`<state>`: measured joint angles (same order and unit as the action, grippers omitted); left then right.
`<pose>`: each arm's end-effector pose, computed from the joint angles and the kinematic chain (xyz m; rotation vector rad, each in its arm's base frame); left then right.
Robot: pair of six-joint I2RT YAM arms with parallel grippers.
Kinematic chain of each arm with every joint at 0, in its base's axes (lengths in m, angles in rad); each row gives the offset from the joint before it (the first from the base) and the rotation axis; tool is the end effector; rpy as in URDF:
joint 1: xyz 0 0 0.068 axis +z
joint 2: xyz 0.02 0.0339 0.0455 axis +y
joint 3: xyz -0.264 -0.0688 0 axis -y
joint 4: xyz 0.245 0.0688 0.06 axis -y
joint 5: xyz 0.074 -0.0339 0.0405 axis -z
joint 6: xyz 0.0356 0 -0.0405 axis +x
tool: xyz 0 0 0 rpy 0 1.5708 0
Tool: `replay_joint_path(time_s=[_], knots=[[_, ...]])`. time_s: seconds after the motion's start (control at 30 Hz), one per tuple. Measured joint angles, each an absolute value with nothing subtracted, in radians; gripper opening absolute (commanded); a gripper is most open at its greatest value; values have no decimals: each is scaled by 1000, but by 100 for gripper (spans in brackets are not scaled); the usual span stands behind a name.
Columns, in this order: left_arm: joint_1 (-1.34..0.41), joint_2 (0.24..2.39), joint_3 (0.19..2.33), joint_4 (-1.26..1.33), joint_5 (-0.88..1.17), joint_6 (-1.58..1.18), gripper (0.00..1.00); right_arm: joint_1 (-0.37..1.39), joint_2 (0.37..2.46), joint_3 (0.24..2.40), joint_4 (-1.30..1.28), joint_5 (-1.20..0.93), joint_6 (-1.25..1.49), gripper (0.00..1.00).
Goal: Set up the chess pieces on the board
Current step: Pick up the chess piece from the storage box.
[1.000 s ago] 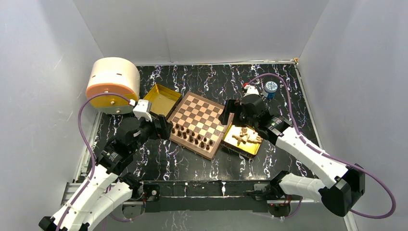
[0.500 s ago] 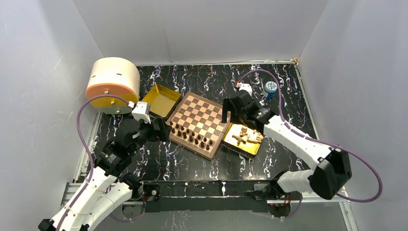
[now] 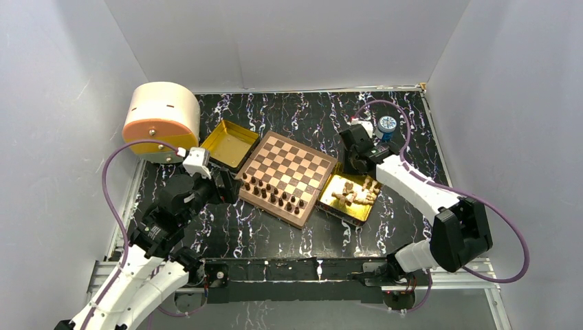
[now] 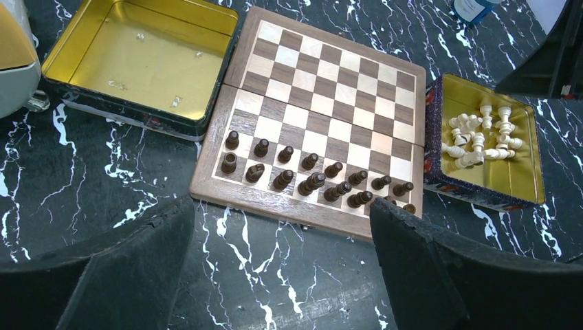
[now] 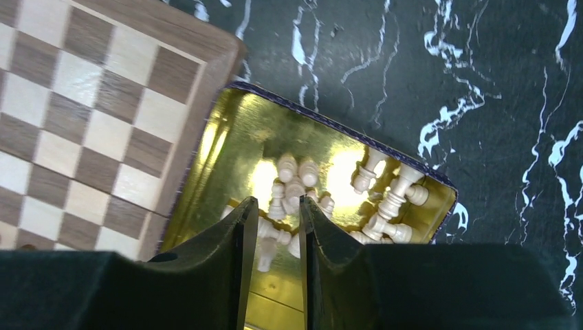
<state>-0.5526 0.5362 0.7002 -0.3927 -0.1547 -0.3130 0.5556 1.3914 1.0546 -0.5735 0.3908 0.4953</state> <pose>0.1146 -0.0643 0.3228 0.1063 1.8193 -0.4777 0.2532 0.1412 0.2645 0.0898 2.3877 0.0017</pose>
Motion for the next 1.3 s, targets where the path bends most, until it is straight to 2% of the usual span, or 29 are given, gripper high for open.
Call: replay_joint_path(time_s=[0.23,0.87,1.07,1.3], knots=[[-553,515,700,-393,-166,-306,95,500,1392,993,-570,327,490,37],[-553,513,700,-393,-170,-296,95,483,1462,938,-524,252,490,39],[-553,513,700,-393,-170,-295,95,478,1467,934,-517,250,490,34],[-553,513,700,-393,-170,-294,95,477,1468,934,-501,247,488,32]])
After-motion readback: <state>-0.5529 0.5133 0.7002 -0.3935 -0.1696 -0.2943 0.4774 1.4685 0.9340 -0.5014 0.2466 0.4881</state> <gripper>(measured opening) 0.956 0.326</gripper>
